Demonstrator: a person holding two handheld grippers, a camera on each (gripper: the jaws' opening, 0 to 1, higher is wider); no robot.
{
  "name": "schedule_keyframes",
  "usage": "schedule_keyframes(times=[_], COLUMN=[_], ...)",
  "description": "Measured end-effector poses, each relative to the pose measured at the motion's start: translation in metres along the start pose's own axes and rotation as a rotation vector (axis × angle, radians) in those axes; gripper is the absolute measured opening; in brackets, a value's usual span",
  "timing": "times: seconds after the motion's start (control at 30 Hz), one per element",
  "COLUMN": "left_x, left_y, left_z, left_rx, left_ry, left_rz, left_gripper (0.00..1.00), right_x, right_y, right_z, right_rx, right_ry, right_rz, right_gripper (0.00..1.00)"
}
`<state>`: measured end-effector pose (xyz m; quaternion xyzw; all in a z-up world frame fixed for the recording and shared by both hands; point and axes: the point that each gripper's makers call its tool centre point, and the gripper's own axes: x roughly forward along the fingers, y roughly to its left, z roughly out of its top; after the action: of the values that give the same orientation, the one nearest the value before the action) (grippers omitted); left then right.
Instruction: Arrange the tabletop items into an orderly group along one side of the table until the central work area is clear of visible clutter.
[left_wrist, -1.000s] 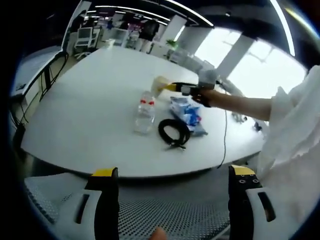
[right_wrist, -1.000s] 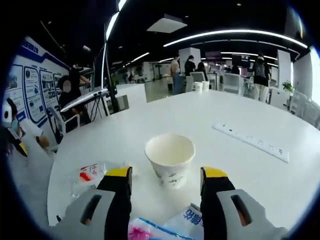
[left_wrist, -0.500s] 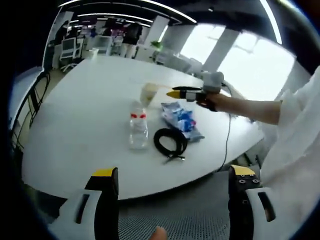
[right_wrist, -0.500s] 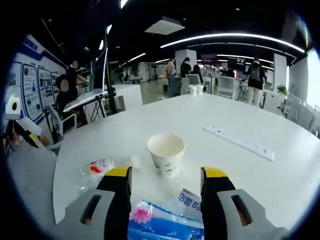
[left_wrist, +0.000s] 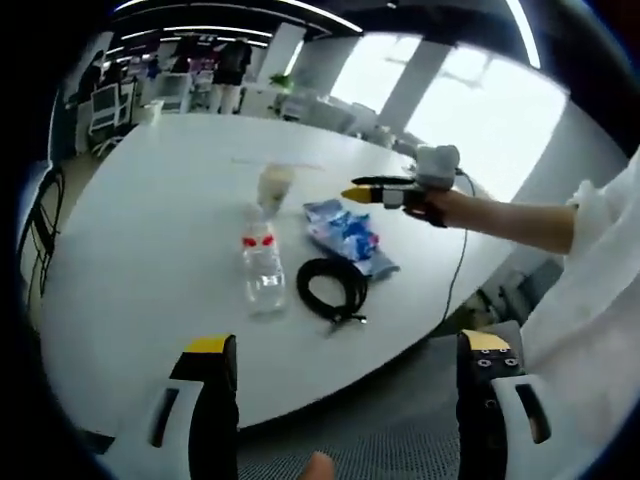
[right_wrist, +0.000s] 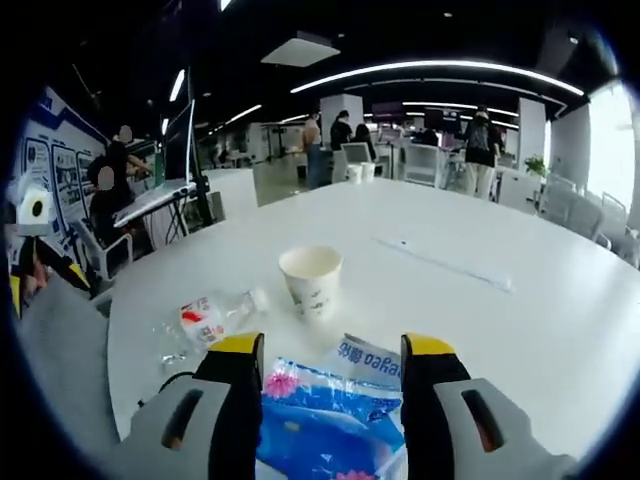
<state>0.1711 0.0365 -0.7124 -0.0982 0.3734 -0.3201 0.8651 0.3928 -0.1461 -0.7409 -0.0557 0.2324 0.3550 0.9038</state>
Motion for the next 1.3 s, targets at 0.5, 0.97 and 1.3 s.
schedule_keyframes(times=[0.5, 0.97, 1.3], left_x=[0.020, 0.043, 0.056], left_y=[0.021, 0.029, 0.035], left_z=[0.015, 0.028, 0.031], left_rx=[0.071, 0.109, 0.117], left_ry=[0.059, 0.087, 0.110], left_rz=[-0.052, -0.094, -0.107], left_gripper=[0.87, 0.87, 0.86], right_x=[-0.042, -0.076, -0.094], right_y=[-0.011, -0.021, -0.029], right_z=[-0.018, -0.033, -0.048], right_rx=[0.070, 0.138, 0.153], right_ry=[0.013, 0.013, 0.033], right_rz=[-0.123, -0.215, -0.247], right_gripper=[0.52, 0.51, 0.51])
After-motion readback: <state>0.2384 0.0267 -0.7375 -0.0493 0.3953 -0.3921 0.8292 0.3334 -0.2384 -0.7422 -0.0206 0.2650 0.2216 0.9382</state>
